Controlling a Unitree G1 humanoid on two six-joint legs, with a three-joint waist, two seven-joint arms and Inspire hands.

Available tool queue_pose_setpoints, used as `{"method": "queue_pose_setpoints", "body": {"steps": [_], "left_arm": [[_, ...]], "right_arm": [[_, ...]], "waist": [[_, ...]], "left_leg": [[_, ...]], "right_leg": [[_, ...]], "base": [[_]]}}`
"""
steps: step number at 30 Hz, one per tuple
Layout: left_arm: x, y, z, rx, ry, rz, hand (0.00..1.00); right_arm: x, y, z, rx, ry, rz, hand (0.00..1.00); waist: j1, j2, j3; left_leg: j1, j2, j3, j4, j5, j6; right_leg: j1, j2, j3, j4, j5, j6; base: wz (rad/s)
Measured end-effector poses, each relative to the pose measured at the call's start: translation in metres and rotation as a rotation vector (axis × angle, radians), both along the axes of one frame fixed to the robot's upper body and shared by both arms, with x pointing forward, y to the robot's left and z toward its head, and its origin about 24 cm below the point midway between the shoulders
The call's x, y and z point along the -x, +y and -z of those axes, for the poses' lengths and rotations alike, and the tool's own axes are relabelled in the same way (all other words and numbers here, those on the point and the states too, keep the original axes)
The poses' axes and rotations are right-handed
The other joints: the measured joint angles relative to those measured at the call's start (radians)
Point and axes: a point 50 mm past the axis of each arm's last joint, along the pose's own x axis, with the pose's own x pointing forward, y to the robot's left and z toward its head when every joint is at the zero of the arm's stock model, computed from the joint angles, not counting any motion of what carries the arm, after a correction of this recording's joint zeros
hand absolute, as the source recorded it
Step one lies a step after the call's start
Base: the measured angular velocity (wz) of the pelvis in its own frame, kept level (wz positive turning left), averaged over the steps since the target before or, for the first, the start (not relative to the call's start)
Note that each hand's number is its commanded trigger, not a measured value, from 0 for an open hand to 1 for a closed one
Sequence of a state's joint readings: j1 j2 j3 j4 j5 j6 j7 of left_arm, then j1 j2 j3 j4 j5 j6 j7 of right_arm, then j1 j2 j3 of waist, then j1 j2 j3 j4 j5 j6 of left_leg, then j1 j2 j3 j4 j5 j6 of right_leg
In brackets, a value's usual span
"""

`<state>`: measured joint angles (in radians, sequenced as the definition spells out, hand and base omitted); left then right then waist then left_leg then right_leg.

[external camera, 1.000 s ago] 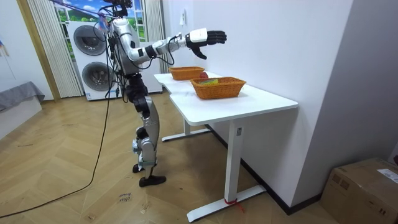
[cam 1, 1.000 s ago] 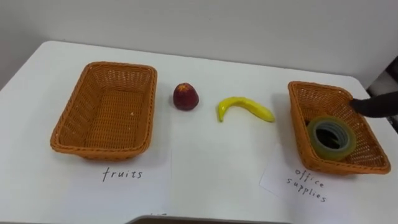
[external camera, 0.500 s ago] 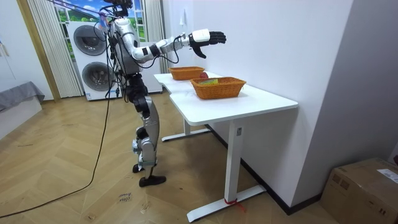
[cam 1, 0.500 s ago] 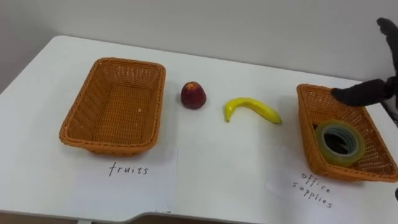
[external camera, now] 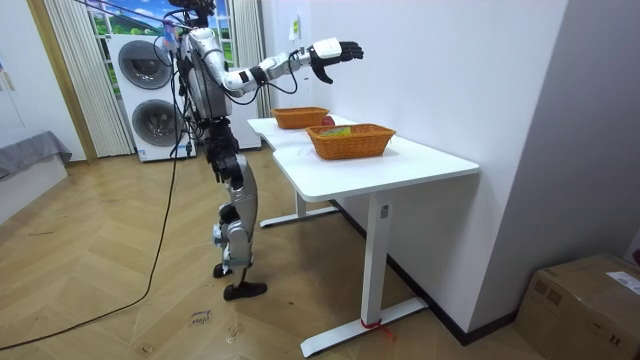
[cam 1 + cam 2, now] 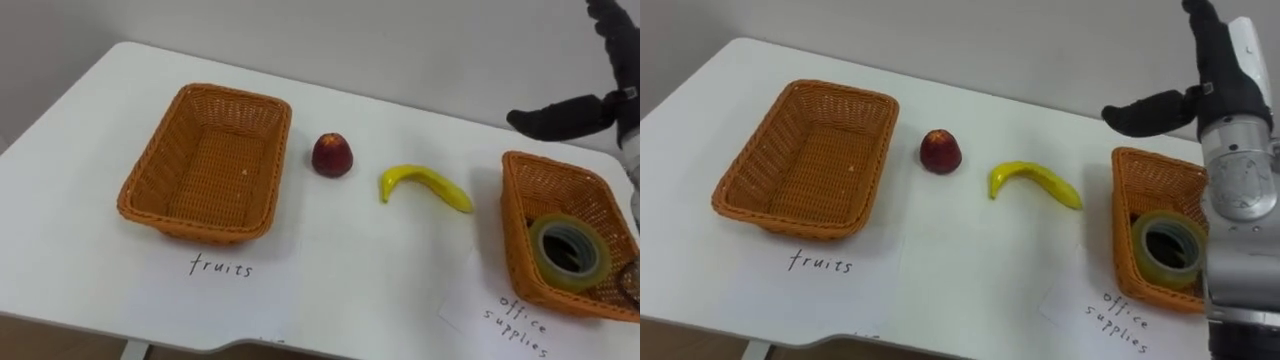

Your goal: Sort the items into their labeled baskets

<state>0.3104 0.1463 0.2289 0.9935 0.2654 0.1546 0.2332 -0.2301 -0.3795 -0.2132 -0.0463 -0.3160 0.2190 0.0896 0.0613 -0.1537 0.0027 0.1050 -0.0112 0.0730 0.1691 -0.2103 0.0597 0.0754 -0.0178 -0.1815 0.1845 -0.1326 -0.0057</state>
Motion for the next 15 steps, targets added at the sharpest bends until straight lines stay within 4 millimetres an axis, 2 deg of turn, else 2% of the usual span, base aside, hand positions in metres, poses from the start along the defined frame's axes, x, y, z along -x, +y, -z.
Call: {"method": "queue_pose_setpoints", "body": {"steps": [9, 15], "left_arm": [[0.000, 0.001, 0.000, -0.002, -0.003, 0.004, 0.00], [-0.005, 0.002, -0.001, 0.001, -0.013, 0.008, 0.00]], "right_arm": [[-0.001, 0.002, 0.001, -0.003, 0.002, -0.010, 0.00], [-0.005, 0.018, 0.008, 0.024, 0.061, -0.103, 0.00]], "waist": [[0.001, -0.006, -0.0036], [0.020, -0.009, -0.0048]], "left_leg": [[-0.010, -0.001, -0.009, 0.001, 0.002, -0.001], [-0.010, -0.001, -0.013, 0.001, 0.002, -0.001]], "right_leg": [[-0.005, -0.002, -0.015, 0.000, 0.000, 0.000], [-0.004, -0.002, -0.019, 0.000, 0.000, 0.000]], "base": [[0.02], [0.01]]}}
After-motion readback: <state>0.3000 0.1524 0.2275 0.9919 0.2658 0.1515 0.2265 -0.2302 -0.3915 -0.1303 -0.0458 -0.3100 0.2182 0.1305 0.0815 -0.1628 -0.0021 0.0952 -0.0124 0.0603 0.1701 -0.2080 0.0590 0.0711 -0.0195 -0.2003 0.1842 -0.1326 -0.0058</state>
